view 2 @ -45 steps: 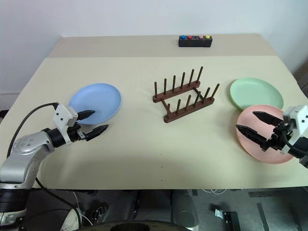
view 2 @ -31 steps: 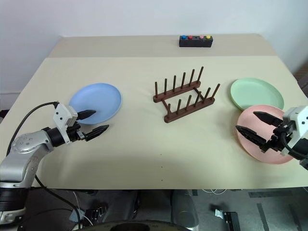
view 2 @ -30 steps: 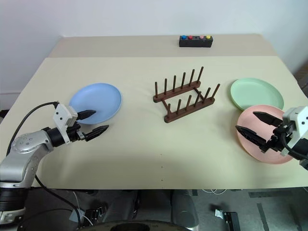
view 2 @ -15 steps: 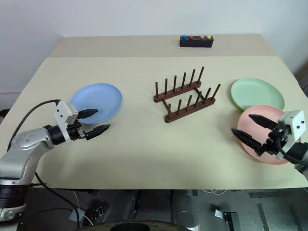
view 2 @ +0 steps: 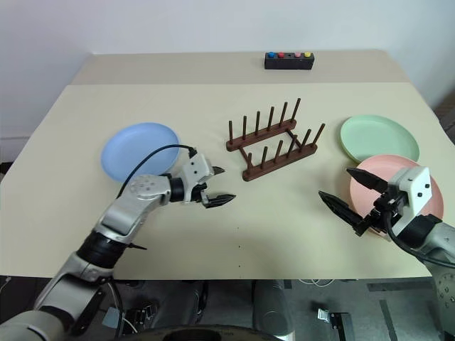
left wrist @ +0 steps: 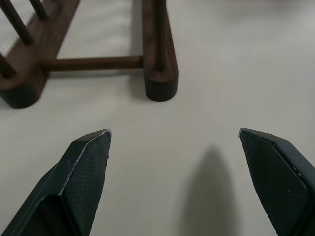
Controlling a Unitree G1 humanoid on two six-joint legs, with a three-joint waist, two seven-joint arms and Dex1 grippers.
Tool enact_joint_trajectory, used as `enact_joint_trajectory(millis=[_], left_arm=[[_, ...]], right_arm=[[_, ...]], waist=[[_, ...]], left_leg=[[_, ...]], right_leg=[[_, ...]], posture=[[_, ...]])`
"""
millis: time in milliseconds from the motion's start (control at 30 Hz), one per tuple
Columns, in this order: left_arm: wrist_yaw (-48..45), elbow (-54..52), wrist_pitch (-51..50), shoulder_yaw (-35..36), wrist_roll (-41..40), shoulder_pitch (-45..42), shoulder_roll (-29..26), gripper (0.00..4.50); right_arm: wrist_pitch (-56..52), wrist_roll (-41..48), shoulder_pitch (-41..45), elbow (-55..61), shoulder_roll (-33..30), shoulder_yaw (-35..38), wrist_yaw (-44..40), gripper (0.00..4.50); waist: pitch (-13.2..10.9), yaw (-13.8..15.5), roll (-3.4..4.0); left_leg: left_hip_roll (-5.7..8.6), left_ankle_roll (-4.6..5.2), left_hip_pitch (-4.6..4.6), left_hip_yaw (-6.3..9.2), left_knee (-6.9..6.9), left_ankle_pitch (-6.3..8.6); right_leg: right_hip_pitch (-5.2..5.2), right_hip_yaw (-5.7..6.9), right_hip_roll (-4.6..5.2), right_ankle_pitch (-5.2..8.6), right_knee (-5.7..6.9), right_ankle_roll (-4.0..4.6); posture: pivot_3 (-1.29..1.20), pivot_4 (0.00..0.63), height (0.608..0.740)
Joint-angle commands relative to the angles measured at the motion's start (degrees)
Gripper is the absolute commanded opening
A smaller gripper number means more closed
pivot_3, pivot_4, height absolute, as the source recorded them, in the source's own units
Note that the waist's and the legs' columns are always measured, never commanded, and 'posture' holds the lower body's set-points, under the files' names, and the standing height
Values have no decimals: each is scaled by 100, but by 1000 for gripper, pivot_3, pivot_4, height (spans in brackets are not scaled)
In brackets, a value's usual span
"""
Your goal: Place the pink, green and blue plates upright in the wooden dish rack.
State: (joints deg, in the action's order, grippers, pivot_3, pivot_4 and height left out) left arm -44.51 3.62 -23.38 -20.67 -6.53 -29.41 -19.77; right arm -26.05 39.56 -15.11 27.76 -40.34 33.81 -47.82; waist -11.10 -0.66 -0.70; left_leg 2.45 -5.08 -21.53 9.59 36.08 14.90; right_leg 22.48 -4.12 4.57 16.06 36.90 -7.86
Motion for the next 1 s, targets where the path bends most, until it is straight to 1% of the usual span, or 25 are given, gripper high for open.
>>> enact_joint_trajectory(millis=[33, 133, 233, 367, 533, 633, 667, 700, 767, 833, 967, 1000], left_arm=[[221, 398, 1, -105, 223, -220, 311, 4273], [345, 805, 78, -203, 439, -323, 532, 4273], [363, 1061, 214, -214, 458, -388, 801, 4273], [331, 1370, 400, -350, 623, -467, 1022, 4273], [335, 1683, 499, -302, 697, -557, 1243, 4273], [280, 1767, 605, -290, 713, -522, 1321, 3485], [279, 1774, 670, -265, 707, -502, 1335, 3015], [285, 1774, 698, -220, 677, -478, 1354, 2656], [269, 1768, 743, -175, 654, -457, 1355, 1646], [246, 1774, 775, -154, 659, -443, 1334, 736], [177, 1902, 1010, -104, 693, -481, 1210, 693], [99, 1890, 1210, -111, 699, -468, 1146, 693]], right_arm=[[25, 138, -106, 376, 105, 181, 199, 4500], [38, 137, -174, 506, 168, 142, 319, 4500], [50, 140, -192, 564, 203, 99, 410, 4500], [68, 120, -175, 582, 231, 14, 475, 4500], [89, 119, -146, 590, 236, -57, 524, 4500], [116, 114, -156, 584, 249, -83, 526, 4500], [129, 107, -166, 575, 254, -86, 524, 4500], [140, 101, -176, 570, 259, -88, 524, 4500], [151, 100, -192, 571, 268, -88, 528, 4500], [158, 104, -209, 583, 278, -89, 534, 4500], [181, 110, -222, 575, 278, -47, 525, 4500], [181, 115, -227, 574, 269, -25, 516, 4500]], waist=[[0, 3, -1], [1, 11, -1], [3, 24, -2], [4, 40, -3], [4, 116, -3], [4, 140, -4], [4, 137, -4], [4, 133, -4], [5, 131, -3], [5, 130, -3], [5, 128, -3], [5, 120, -3]], left_leg=[[0, 0, 0, 0, 0, 0], [1, 0, 0, 0, 2, 0], [2, 0, 5, 1, 7, 0], [4, 0, 6, 2, 8, 0], [5, 0, 6, 2, 9, 0], [5, 0, 6, 3, 8, 0], [5, 0, 6, 3, 8, 0], [5, 0, 6, 3, 8, 0], [5, 0, 7, 3, 7, 0], [5, 0, 7, 3, 5, 0], [5, 0, 7, 3, 6, 0], [5, 0, 8, 3, 5, 0]], right_leg=[[0, 0, 0, 0, 0, 0], [-3, 0, 1, 0, 0, -1], [-12, 0, 1, 0, 0, -2], [-15, 1, 2, 1, -1, -3], [-16, 1, 3, 1, -2, -4], [-16, 1, 3, 1, -2, -4], [-16, 1, 2, 1, -3, -4], [-16, 1, 3, 1, -3, -4], [-14, 1, 2, 1, -2, -4], [-14, 2, 2, 1, -2, -5], [-14, 1, 2, 1, -2, -4], [-14, 1, 2, 1, -2, -4]], posture=[[0, 150, 740], [0, 150, 740], [0, 150, 740], [0, 150, 740], [0, 150, 740], [0, 150, 740], [0, 150, 740], [0, 150, 740], [0, 150, 740], [0, 150, 740], [0, 150, 740], [0, 150, 740]])
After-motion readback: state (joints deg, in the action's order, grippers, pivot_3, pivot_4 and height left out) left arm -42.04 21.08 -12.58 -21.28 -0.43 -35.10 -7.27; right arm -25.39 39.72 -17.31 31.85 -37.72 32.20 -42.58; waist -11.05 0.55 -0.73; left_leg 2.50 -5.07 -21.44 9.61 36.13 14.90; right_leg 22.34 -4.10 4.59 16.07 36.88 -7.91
